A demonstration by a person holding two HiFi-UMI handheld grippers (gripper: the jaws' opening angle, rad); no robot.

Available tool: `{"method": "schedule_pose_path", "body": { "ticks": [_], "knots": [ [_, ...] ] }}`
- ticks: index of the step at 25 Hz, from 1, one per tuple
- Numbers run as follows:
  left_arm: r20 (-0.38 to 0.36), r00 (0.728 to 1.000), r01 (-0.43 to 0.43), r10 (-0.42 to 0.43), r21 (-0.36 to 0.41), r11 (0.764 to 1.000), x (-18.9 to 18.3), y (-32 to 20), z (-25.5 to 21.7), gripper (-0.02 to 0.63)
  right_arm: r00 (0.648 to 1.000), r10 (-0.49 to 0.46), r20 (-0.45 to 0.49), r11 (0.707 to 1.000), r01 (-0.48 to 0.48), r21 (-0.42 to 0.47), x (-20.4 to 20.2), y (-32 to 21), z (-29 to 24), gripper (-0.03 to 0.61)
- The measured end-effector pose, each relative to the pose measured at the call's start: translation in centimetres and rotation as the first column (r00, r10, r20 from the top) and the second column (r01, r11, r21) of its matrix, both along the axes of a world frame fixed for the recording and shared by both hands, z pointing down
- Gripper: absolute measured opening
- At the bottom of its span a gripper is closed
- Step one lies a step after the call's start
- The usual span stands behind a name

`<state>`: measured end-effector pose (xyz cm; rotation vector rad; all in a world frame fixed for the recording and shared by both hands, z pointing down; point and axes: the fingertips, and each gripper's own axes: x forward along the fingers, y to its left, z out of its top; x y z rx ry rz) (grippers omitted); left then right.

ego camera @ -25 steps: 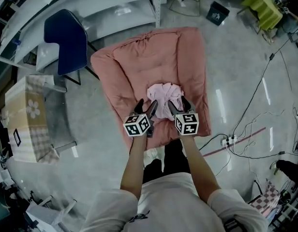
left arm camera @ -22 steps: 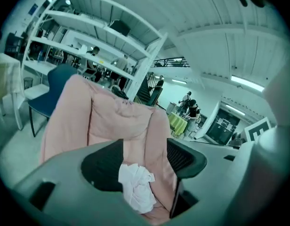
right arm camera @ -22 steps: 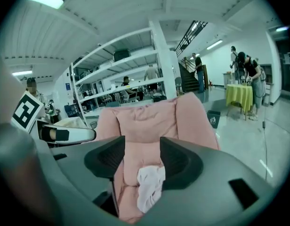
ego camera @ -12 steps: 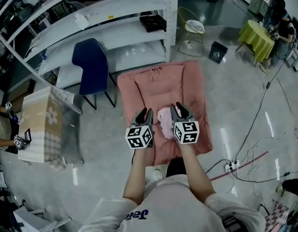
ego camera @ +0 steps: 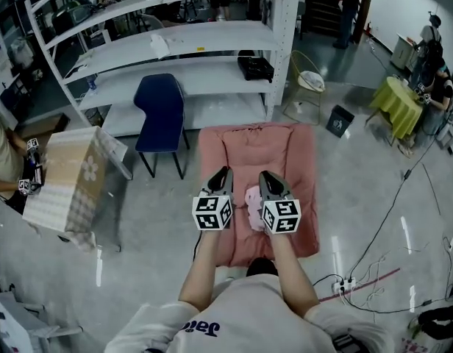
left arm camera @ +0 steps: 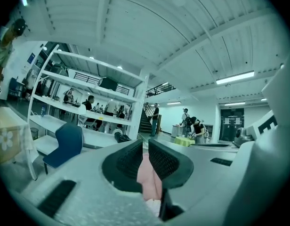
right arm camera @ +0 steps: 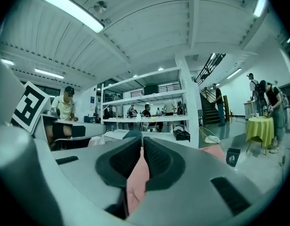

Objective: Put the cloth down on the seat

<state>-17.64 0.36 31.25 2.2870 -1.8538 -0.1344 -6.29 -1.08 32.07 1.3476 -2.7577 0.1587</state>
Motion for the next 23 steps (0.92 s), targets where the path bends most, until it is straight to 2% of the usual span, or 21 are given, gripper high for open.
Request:
{"method": "schedule_pose_path", "body": {
  "ticks": [7,14,23],
  "knots": [
    [0.002,0.999,0.046,-0.047,0.051,0.998,-2.0,1.6,-1.4,0.049,1.0,-0.019,0.0,0.999,0.019,0.04,-1.6,1.6,-1.4,0.032],
    [0.046,0.998,0.038,-0.044,0.108,0.993,-1.4,3.0,-2.8,0.049,1.0,-0.011,0.013,0.996,0.01,0.089,-1.3,3.1,-3.4,0.032],
    [0.032,0.999,0.031,-0.035,0.091,0.995,-0.4,4.3,-1.4,0.049,1.0,0.001,0.003,0.996,-0.001,0.088,0.0,4.4,-2.5,0.032]
  ]
}}
